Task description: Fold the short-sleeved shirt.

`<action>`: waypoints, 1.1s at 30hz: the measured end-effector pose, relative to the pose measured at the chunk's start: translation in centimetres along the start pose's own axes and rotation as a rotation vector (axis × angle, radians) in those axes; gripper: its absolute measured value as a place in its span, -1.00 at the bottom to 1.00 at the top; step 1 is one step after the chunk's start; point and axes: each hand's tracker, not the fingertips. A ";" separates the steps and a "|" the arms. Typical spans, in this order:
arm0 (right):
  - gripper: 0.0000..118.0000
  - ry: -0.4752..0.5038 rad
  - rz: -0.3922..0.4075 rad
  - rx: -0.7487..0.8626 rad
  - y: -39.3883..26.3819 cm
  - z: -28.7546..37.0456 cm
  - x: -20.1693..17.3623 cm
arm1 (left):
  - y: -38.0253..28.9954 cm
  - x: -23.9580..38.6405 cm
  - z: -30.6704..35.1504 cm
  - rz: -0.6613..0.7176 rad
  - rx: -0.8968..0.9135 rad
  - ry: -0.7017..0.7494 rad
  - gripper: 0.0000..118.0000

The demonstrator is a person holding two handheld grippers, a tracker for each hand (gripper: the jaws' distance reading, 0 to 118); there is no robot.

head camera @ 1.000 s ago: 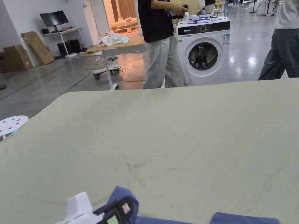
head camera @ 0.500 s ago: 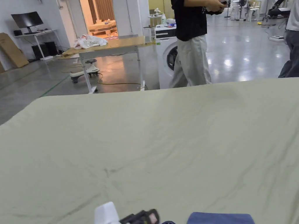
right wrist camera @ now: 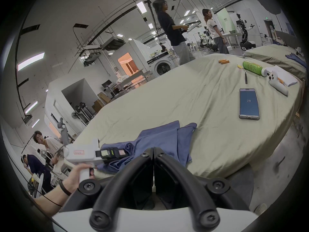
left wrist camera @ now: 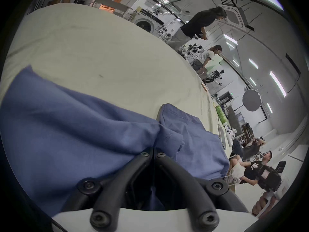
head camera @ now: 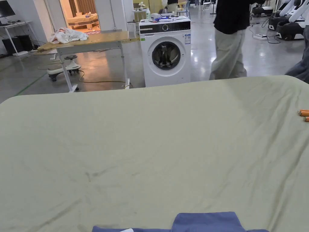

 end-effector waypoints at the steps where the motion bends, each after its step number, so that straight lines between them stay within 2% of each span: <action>1: -1.00 -0.006 0.005 -0.002 0.0 0.1 0.2 | 0.7 0.3 1.1 -0.008 0.010 0.005 -0.92; 2: -1.00 -0.012 0.000 -0.004 -0.1 0.1 0.4 | 1.4 0.5 2.9 -0.043 0.088 0.030 -0.79; 3: -1.00 -0.011 -0.015 -0.012 -0.1 -0.1 0.7 | 2.1 0.6 4.5 -0.070 0.147 0.048 -0.58; 4: -1.00 0.000 -0.036 -0.023 -0.1 -0.4 1.1 | 2.9 0.2 6.4 -0.086 0.197 0.050 -0.15; 5: -1.00 0.007 -0.048 -0.025 0.0 -0.7 1.2 | 3.6 -0.6 8.1 -0.067 0.231 0.037 0.19; 6: -1.00 0.006 -0.054 -0.022 0.1 -0.9 1.3 | 4.0 -1.6 9.6 -0.044 0.252 0.025 0.40; 7: -1.00 0.007 -0.058 -0.020 0.2 -1.2 1.3 | 4.2 -2.9 11.1 -0.012 0.264 0.025 0.48; 10: -1.00 0.006 -0.035 -0.004 0.3 -1.5 1.0 | 3.2 -7.4 13.4 0.051 0.264 0.145 0.43; 12: -1.00 -0.001 -0.004 -0.012 0.4 -1.9 0.7 | 2.1 -10.5 13.8 0.161 0.253 0.193 0.15; 16: -1.00 0.009 0.030 -0.040 0.5 -2.2 0.4 | 0.2 -13.6 12.7 0.379 0.312 -0.030 0.01; 20: -1.00 0.000 0.028 -0.030 0.7 -1.4 0.3 | -0.5 -14.9 9.8 0.395 0.285 -0.068 -0.03; 21: -1.00 -0.009 0.029 -0.023 0.7 -1.2 0.4 | -0.5 -15.1 10.1 0.414 0.307 -0.105 -0.11; 22: -1.00 -0.018 0.027 -0.018 0.7 -0.9 0.6 | -0.4 -15.3 10.2 0.454 0.289 -0.140 -0.28; 23: -1.00 -0.024 0.022 -0.016 0.7 -0.8 0.8 | -0.4 -15.4 10.2 0.488 0.263 -0.151 -0.61; 24: -1.00 -0.025 0.013 -0.016 0.7 -0.7 1.1 | -0.4 -15.3 10.1 0.471 0.265 -0.138 -0.84; 27: -1.00 -0.034 -0.009 -0.021 0.7 -0.8 2.0 | -0.5 -15.0 10.6 0.465 0.271 -0.153 -0.89; 31: -1.00 -0.036 -0.010 -0.006 1.1 -0.8 1.8 | -0.1 -13.8 13.1 0.505 0.366 -0.216 -0.91; 33: -1.00 -0.028 -0.004 -0.002 1.4 -0.9 1.5 | 0.6 -12.0 15.6 0.457 0.400 -0.132 -0.91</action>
